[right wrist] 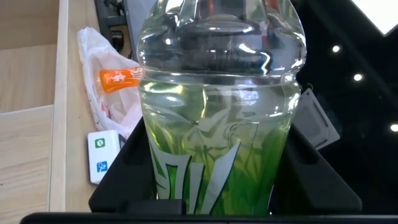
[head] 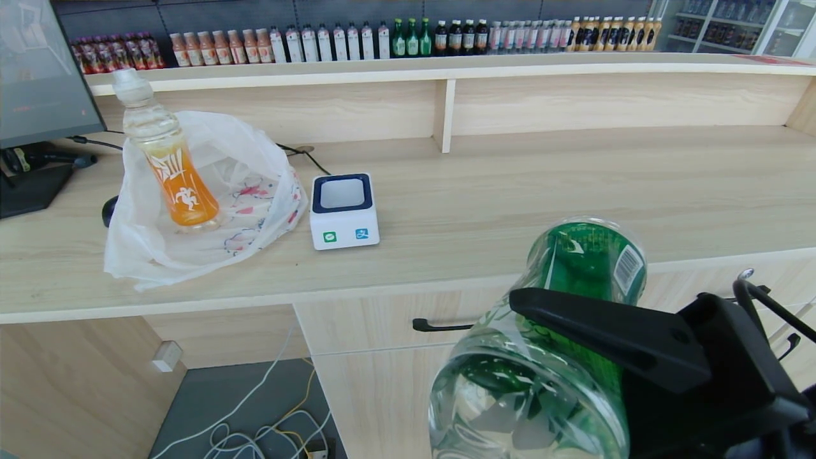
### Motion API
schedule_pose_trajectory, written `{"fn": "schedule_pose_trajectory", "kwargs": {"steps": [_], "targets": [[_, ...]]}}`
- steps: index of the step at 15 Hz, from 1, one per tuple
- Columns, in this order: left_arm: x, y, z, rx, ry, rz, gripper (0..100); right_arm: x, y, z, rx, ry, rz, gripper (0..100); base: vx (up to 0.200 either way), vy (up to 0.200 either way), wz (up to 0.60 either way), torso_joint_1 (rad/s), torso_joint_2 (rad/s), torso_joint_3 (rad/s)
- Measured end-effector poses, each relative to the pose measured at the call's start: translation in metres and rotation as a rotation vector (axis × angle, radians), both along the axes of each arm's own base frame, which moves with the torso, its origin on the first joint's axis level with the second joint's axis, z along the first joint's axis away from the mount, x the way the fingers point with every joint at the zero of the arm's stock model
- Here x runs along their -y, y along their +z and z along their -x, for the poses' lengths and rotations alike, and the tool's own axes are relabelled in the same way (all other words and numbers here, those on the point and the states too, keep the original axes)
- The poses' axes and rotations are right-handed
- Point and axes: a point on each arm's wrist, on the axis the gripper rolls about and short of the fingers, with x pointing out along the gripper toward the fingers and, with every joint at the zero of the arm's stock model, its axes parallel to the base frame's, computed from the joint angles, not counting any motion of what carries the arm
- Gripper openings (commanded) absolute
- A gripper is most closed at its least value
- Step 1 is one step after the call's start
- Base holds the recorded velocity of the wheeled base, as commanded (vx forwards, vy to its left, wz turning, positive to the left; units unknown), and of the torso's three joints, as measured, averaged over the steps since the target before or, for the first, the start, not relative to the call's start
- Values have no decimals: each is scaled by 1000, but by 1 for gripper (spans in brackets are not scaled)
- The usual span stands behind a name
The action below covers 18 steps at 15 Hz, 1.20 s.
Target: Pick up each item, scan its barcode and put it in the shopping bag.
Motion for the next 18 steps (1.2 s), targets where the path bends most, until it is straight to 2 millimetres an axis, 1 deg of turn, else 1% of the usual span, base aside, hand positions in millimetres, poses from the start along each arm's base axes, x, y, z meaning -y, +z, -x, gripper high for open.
{"fn": "schedule_pose_trajectory", "kwargs": {"steps": [8,9,11,13,15,17,18], "targets": [[0,0,0,0,0,0,100,-1,0,0,-31,12,-7,0,0,0,0,0,0,0],[0,0,0,0,0,0,100,-1,-1,-1,-55,20,-9,0,0,0,0,0,0,0],[0,0,0,0,0,0,100,-4,-2,-3,-128,46,-21,0,0,0,0,0,0,0],[0,0,0,0,0,0,100,-6,-3,-9,-238,72,-41,0,0,0,0,0,0,0],[0,0,0,0,0,0,100,-1,-3,-21,-389,78,-87,0,0,0,0,0,0,0],[0,0,0,0,0,0,100,4,-2,-32,-481,68,-131,0,0,0,0,0,0,0],[0,0,0,0,0,0,100,10,-1,-39,-576,65,-176,0,0,0,0,0,0,0]]}}
